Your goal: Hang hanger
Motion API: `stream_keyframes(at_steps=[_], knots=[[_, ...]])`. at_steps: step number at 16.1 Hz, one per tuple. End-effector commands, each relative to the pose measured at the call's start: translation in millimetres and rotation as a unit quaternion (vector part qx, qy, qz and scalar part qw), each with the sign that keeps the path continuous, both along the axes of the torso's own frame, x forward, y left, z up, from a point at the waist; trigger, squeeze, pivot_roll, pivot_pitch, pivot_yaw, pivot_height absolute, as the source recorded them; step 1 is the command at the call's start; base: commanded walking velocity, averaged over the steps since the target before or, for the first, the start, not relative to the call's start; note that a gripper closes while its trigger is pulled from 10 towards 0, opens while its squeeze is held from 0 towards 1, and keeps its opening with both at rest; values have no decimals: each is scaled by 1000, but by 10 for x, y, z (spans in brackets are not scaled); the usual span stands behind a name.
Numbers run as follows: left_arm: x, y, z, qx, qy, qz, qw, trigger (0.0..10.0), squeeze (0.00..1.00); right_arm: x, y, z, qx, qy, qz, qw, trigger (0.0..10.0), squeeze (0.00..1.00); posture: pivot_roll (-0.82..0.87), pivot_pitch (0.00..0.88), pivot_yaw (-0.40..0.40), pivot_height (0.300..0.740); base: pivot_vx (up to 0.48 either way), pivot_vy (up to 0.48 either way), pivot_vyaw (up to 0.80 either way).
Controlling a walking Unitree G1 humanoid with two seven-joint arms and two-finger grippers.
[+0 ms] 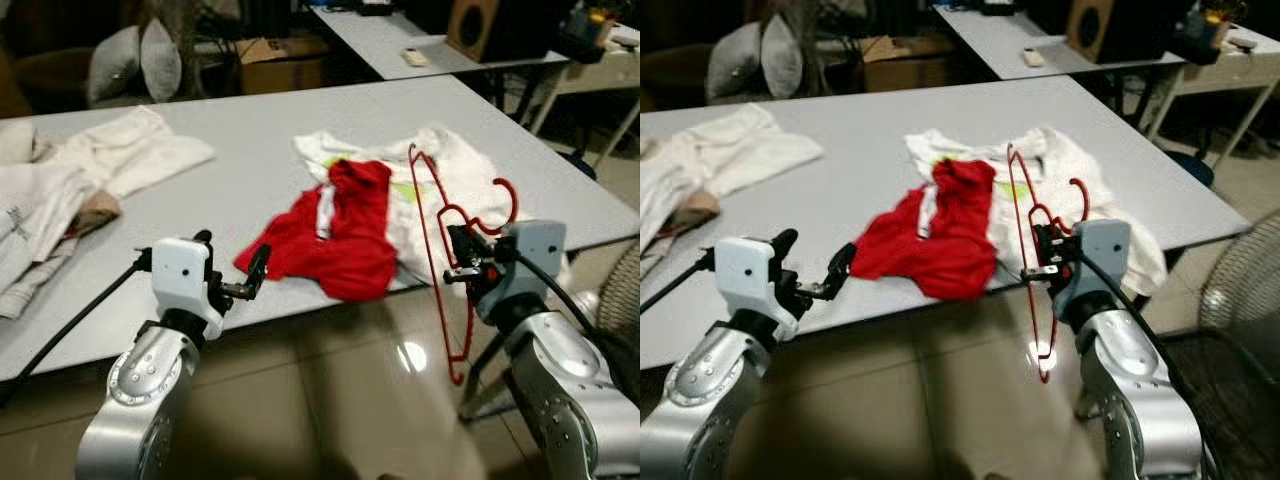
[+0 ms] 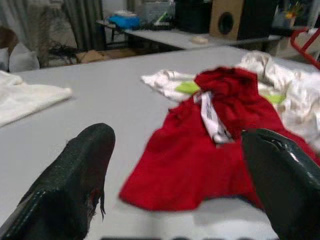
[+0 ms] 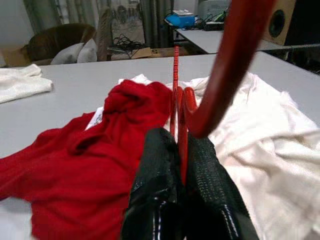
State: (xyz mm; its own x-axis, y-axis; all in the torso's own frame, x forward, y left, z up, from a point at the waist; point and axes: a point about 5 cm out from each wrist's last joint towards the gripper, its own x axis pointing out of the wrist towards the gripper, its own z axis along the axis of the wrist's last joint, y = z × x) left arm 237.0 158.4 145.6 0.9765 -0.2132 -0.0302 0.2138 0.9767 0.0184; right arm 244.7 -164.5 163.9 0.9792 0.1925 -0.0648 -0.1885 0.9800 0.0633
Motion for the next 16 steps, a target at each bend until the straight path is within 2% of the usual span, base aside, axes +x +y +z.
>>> stream_keyframes(at_steps=[1,3,7,11,14,16], knots=[[55,36,-7,0,1,15,1000,10000,0,9,1,52,5,-12,3,1000,10000,0,-98,16,18,740,0,0,-800],[91,37,-34,20,2,16,1000,10000,0,40,-45,47,-21,-18,-4,1000,10000,0,-101,5,18,740,0,0,-800],[139,57,-24,9,-4,20,1000,10000,0,78,-53,87,-9,-25,-7,1000,10000,0,-116,0,23,740,0,0,-800],[174,169,11,12,-15,51,999,10000,0,56,10,10,8,-6,21,1000,10000,0,-110,6,25,740,0,0,0],[183,235,34,13,-14,60,998,10000,0,13,89,-81,-21,5,49,999,10000,0,-102,15,25,740,84,0,0],[172,250,40,8,-13,59,998,10000,0,-15,118,-96,-8,14,57,998,10000,0,-110,19,39,740,274,0,0]])
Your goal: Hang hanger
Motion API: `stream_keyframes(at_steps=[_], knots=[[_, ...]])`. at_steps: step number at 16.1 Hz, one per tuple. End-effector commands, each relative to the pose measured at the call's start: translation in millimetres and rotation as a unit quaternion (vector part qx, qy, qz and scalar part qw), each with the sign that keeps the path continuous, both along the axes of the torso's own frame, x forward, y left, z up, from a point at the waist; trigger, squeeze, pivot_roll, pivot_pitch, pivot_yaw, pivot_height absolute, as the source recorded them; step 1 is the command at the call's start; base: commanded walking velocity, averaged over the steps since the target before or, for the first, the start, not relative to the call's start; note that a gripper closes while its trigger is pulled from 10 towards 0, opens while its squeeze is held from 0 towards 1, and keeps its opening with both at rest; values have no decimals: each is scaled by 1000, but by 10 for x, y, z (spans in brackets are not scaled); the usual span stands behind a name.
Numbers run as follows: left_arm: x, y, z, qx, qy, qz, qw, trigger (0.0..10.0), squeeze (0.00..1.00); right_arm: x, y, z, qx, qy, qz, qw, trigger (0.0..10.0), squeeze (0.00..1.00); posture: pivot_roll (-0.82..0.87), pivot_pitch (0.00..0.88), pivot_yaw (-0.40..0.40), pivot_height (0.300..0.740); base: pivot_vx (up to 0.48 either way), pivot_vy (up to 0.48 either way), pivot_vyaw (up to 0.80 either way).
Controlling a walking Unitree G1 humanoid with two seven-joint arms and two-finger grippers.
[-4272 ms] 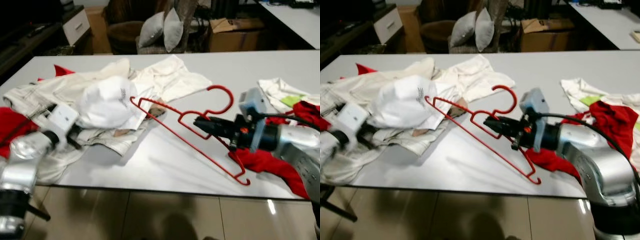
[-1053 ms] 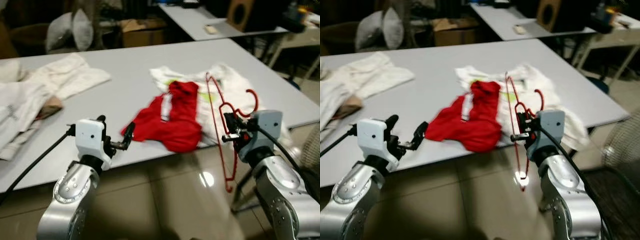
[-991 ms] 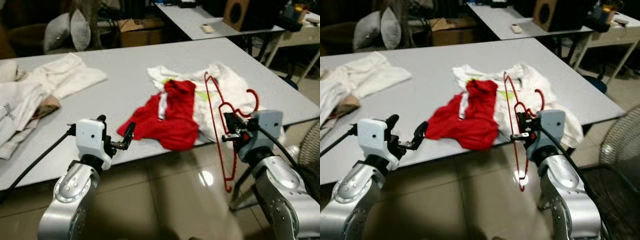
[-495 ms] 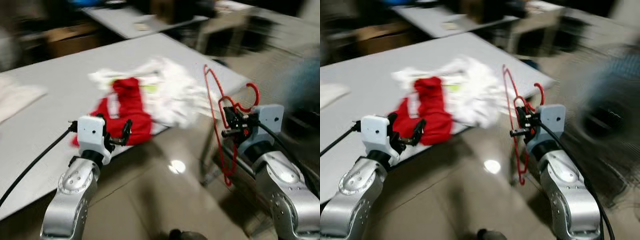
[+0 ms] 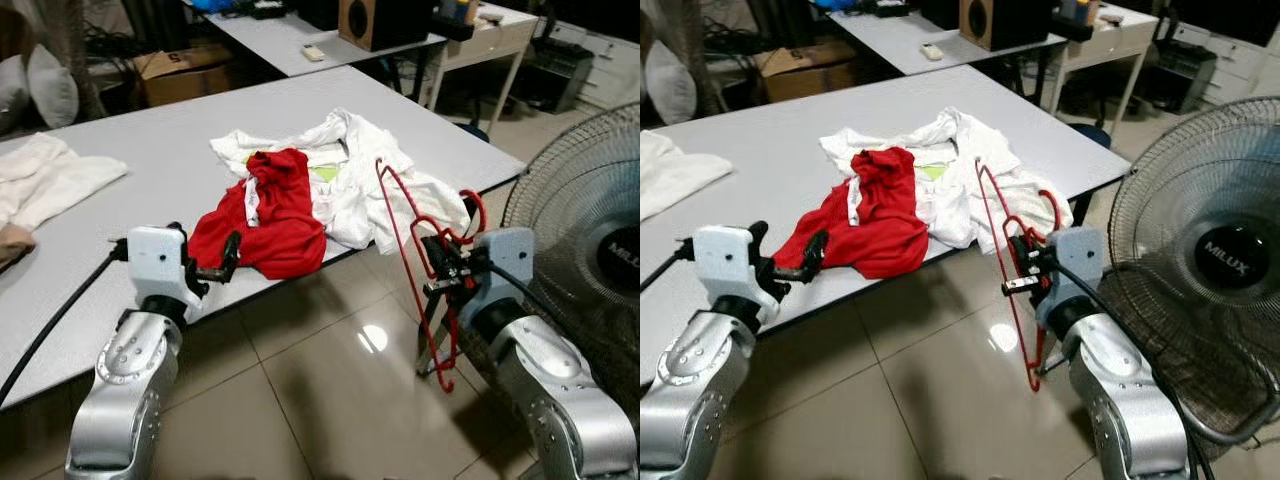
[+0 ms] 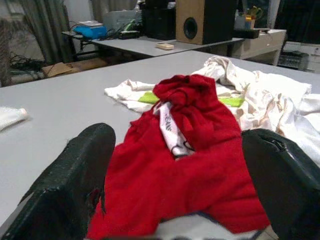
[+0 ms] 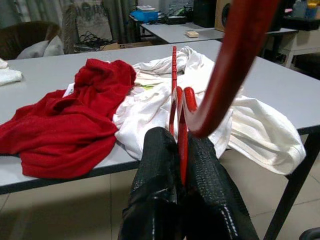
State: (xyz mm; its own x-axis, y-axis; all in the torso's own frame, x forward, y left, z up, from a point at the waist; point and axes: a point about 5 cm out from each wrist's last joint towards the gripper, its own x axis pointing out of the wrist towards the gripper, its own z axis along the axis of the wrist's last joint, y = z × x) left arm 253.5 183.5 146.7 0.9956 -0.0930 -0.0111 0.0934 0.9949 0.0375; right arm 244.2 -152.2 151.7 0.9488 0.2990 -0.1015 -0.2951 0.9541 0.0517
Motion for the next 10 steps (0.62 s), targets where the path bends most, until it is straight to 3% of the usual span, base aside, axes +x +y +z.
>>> stream_keyframes(at_steps=[1,7,9,10], knots=[[14,3,23,3,0,-4,1000,10000,0,-16,-14,27,-1,-4,-2,1000,10000,0,-112,22,44,740,319,0,0],[41,24,34,4,3,-10,1000,10000,0,-29,-21,56,2,-17,3,1000,10000,0,-112,18,56,740,337,0,0],[50,17,42,5,3,-17,1000,10000,0,-50,-4,46,-16,-16,12,1000,10000,0,-115,14,64,740,356,0,800],[55,13,43,5,3,-19,1000,10000,0,-55,-1,49,-12,-19,11,1000,10000,0,-122,15,72,740,352,0,0]])
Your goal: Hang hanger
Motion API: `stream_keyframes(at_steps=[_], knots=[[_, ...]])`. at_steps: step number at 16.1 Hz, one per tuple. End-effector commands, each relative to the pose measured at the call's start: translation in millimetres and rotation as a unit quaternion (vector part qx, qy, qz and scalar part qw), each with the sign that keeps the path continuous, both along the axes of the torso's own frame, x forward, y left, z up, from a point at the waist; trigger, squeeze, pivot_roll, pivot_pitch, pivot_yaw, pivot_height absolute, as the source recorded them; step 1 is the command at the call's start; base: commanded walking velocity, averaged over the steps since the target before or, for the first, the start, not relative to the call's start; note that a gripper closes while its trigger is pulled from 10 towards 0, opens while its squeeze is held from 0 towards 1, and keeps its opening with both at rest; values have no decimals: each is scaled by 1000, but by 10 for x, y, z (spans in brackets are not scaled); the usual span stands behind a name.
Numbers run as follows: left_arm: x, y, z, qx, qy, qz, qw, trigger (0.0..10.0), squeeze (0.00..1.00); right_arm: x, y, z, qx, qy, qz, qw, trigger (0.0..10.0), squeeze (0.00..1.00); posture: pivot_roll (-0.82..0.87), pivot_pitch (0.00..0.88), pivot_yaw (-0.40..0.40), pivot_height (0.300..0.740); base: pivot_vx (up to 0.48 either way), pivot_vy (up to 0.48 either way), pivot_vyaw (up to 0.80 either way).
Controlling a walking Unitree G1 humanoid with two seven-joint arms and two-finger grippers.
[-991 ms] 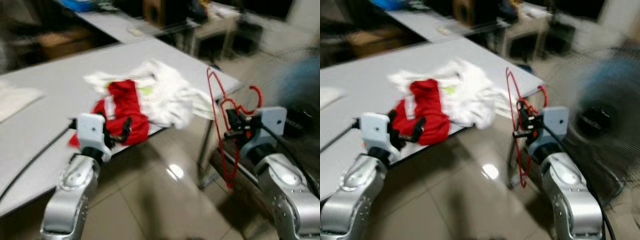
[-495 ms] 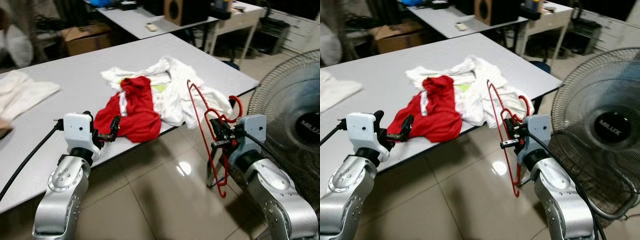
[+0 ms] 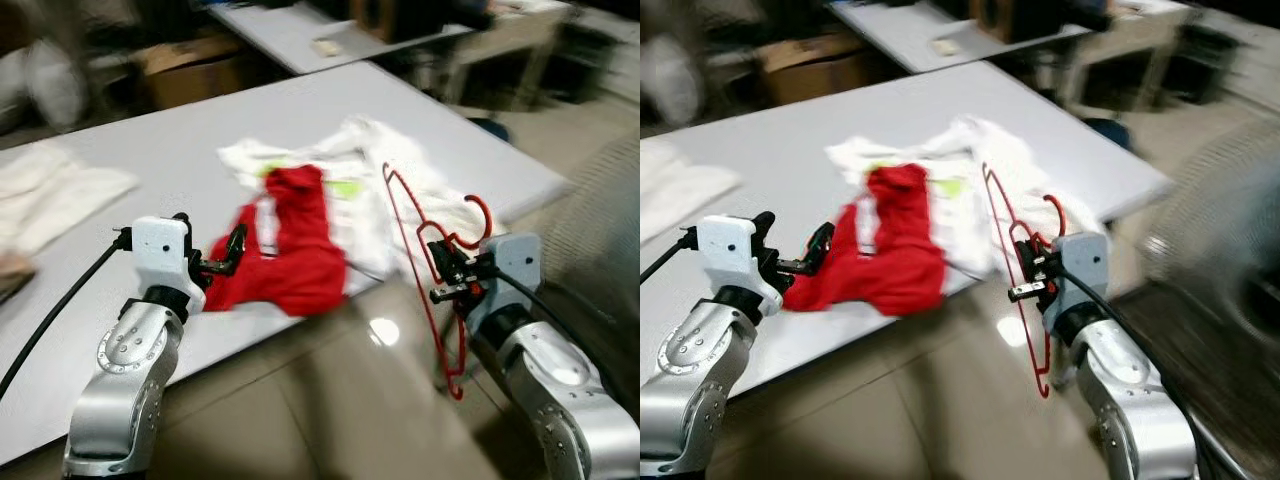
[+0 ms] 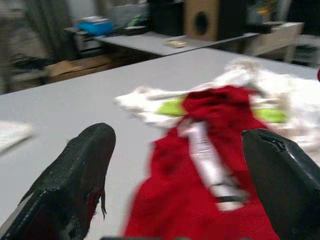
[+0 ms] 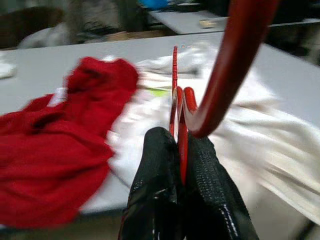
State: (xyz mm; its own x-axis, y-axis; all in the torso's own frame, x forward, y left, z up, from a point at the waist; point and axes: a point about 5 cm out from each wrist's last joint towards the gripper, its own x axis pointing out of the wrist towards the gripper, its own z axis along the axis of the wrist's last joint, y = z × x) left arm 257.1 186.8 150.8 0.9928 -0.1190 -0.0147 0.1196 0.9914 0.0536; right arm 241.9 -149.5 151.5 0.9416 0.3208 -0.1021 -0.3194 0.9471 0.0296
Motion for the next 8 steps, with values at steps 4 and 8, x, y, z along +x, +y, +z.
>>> stream_keyframes(at_steps=[4,8], knots=[[26,-37,-12,-2,6,-13,1000,10000,0,-58,-56,54,11,-18,-17,1000,10000,0,-128,18,77,740,355,0,0],[31,-49,-87,-23,34,-20,999,10000,0,-65,-75,93,-2,-30,-18,999,10000,0,-145,29,85,740,172,0,0]])
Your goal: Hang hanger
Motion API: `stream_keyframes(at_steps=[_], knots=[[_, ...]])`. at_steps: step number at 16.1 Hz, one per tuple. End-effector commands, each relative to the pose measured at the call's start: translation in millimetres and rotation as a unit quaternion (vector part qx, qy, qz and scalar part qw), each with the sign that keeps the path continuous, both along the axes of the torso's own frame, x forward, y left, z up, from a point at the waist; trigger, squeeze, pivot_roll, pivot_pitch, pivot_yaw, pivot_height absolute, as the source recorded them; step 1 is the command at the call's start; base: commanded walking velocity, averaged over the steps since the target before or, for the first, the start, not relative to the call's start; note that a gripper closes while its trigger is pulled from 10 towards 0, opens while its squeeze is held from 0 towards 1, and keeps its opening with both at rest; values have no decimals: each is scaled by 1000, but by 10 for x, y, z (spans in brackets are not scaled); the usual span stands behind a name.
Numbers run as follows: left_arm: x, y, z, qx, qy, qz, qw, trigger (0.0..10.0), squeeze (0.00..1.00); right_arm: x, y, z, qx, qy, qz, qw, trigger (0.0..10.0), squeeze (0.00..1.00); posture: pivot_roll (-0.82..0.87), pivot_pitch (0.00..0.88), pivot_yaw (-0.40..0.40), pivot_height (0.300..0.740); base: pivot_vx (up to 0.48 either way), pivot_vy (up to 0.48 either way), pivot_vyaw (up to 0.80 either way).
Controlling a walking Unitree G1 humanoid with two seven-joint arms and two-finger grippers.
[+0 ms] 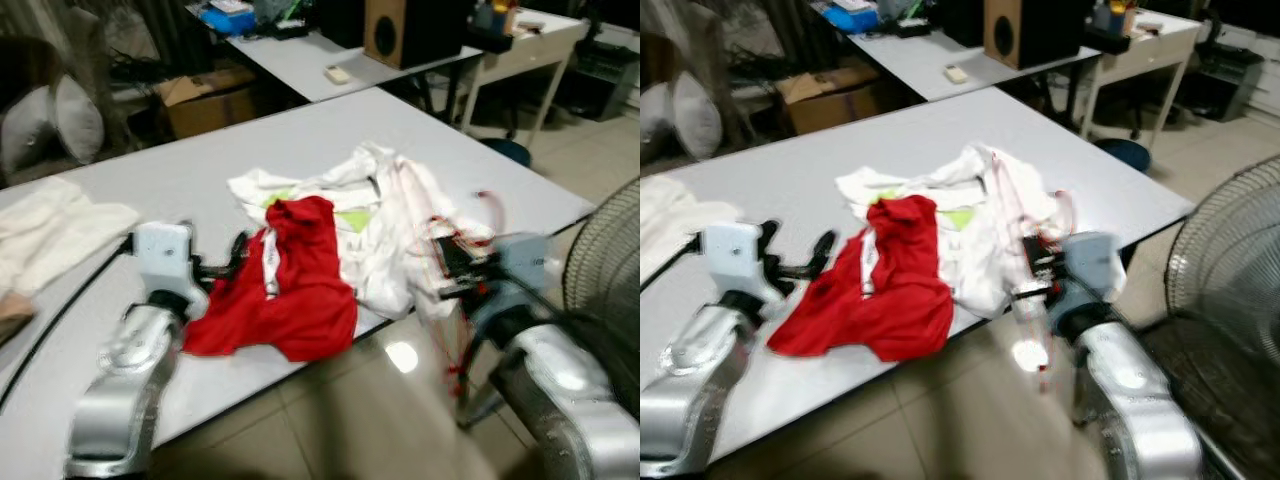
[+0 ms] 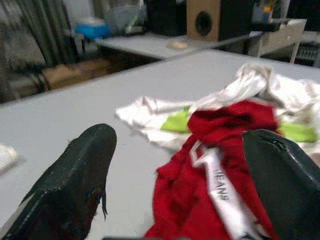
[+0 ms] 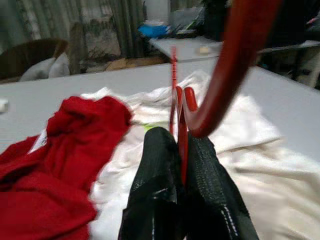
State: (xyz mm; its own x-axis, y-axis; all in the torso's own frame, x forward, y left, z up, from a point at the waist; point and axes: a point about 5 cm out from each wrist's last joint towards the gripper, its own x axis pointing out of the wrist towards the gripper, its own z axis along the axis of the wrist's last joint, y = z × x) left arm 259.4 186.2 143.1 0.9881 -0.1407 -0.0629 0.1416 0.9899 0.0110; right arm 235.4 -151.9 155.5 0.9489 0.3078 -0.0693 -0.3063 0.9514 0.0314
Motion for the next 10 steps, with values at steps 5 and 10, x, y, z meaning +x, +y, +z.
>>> stream_keyframes(at_steps=[5,10], knots=[[-22,8,-186,7,73,-50,996,10000,976,14,-140,74,-8,-22,-24,999,10000,0,-148,14,94,740,0,0,0],[-86,89,-374,-17,144,-81,986,10000,0,40,-169,58,-9,-21,-24,999,10000,0,-139,6,97,740,0,0,0]])
